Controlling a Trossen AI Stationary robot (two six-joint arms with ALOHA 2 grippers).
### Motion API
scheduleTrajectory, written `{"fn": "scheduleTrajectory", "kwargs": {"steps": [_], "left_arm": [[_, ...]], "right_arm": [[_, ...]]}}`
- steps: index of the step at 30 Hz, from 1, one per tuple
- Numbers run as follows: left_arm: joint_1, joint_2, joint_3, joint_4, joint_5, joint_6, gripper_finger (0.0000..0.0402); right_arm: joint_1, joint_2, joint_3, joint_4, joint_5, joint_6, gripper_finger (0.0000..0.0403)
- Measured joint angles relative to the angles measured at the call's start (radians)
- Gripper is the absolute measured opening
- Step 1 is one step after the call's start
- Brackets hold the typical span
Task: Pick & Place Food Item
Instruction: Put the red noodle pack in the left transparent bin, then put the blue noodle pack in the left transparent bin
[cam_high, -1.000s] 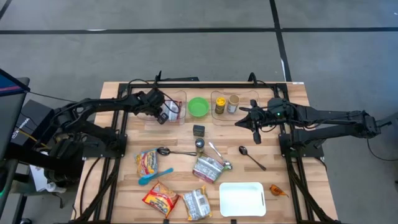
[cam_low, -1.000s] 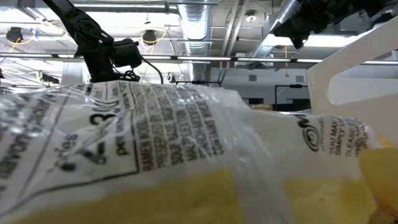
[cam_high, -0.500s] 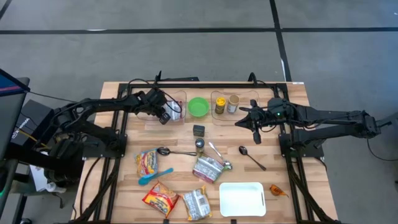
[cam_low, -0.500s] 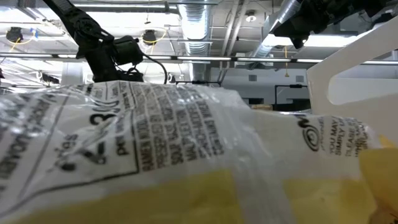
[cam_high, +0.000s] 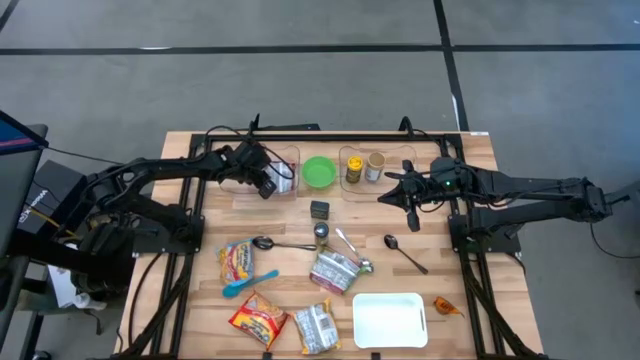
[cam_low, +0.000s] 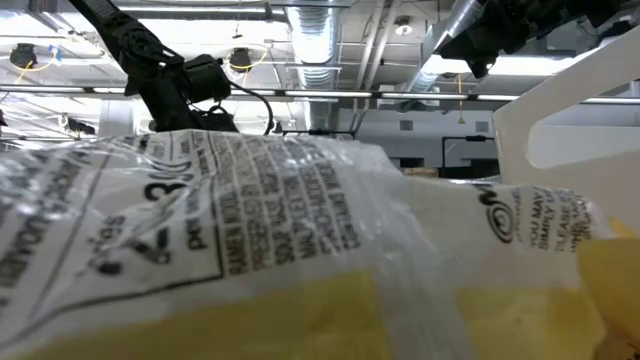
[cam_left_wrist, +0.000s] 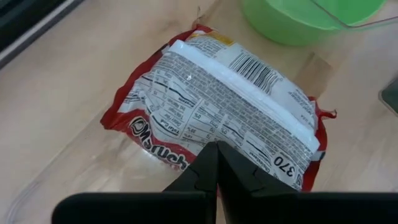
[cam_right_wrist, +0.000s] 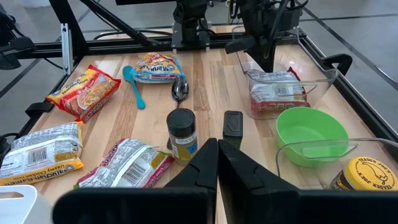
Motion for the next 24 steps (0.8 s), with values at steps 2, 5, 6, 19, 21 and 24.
{"fn": "scheduleTrajectory", "kwargs": {"steps": [2,5,6,19,21,24], "left_arm": [[0.0,0.0,0.0,0.002,0.001,0.0,0.0],[0.0,-0.001,0.0,0.003,0.001,0.0,0.0],[0.0,-0.005,0.0,0.002,0.001,0.0,0.0],[-0.016,-0.23,0.0,-0.007,-0.031,-0.059,0.0],[-0.039,-0.283,0.0,-0.007,-0.032,-0.06,0.0],[-0.087,-0.36,0.0,-0.007,-0.032,-0.061,0.0]], "right_arm": [[0.0,0.0,0.0,0.0,0.0,0.0,0.0005],[0.0,0.0,0.0,0.0,0.0,0.0,0.0005],[0.0,0.0,0.0,0.0,0.0,0.0,0.0005],[0.0,0.0,0.0,-0.008,0.0,0.0,0.0005],[0.0,0.0,0.0,-0.008,0.0,0.0,0.0005],[0.0,0.0,0.0,-0.008,0.0,0.0,0.0005]]}}
